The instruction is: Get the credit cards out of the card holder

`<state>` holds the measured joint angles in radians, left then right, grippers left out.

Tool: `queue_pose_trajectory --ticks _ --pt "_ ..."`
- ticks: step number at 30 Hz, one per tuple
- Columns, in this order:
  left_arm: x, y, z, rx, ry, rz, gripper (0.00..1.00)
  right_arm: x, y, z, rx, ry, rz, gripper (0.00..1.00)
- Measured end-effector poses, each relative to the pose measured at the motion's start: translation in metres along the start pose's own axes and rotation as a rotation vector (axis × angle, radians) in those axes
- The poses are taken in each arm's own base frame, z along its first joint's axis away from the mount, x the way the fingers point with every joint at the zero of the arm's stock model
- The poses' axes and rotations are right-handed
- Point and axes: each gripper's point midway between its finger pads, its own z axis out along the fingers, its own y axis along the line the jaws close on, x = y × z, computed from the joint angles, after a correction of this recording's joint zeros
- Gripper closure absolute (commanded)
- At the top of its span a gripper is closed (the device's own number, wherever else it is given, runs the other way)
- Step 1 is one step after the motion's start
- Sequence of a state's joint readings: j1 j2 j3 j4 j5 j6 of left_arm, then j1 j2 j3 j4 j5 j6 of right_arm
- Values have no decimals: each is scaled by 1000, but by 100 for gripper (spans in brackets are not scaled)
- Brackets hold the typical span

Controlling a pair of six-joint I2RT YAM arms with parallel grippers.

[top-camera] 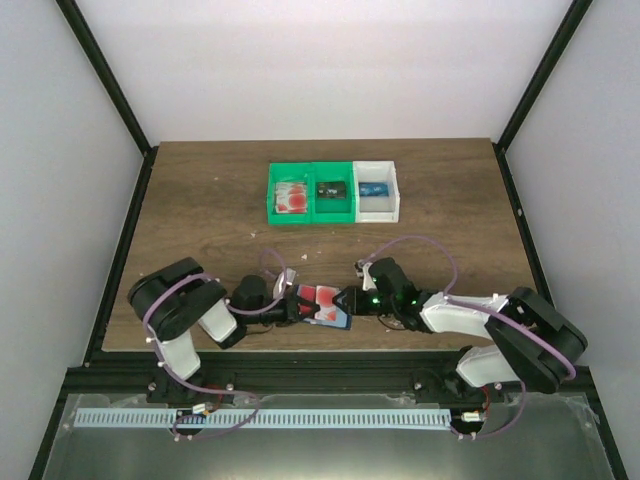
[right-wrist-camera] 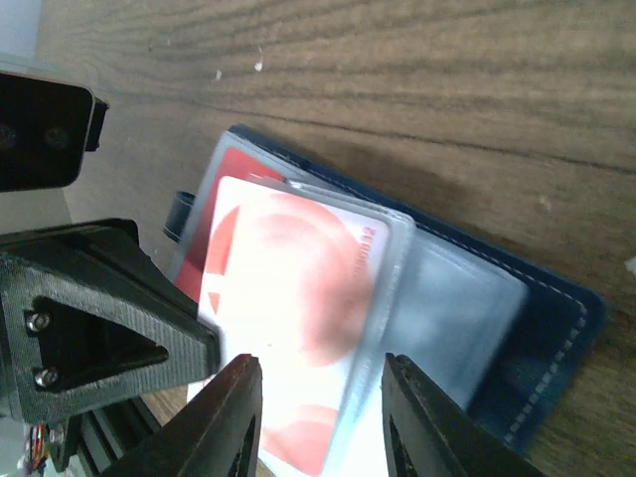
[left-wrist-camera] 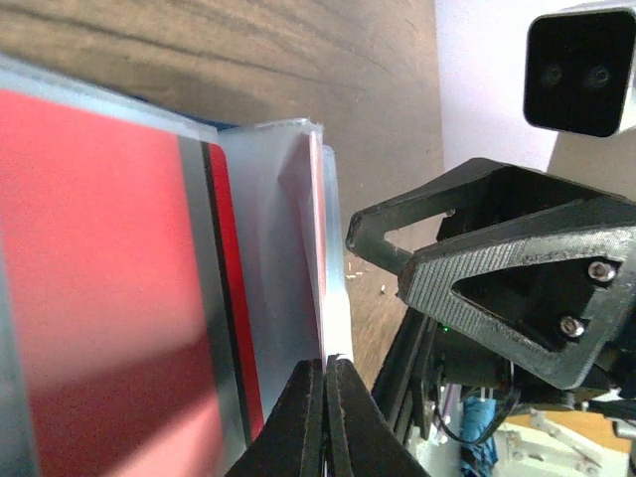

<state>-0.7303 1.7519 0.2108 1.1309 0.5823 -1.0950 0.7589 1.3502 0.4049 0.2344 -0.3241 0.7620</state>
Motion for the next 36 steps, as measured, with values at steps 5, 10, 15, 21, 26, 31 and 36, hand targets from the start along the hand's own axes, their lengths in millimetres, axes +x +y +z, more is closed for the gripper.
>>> queue_pose_trajectory --ticks 5,10,15,21,26,31,36 --pt "4 2 -6 48 -4 -43 100 6 -3 -1 -25 17 23 59" --pt "6 3 -5 86 2 -85 100 7 -1 -2 -59 17 36 55" --pt "10 7 -4 90 23 -125 100 10 0 3 -86 37 47 56" --pt "12 8 -5 90 27 -144 100 12 0 7 -100 49 55 52" --pt "14 8 -6 90 36 -169 100 12 0 8 -102 47 71 50" --pt "14 8 -6 91 40 -172 100 10 2 6 -108 38 86 43" --pt "14 5 -6 98 38 -167 100 11 3 4 -115 40 108 43"
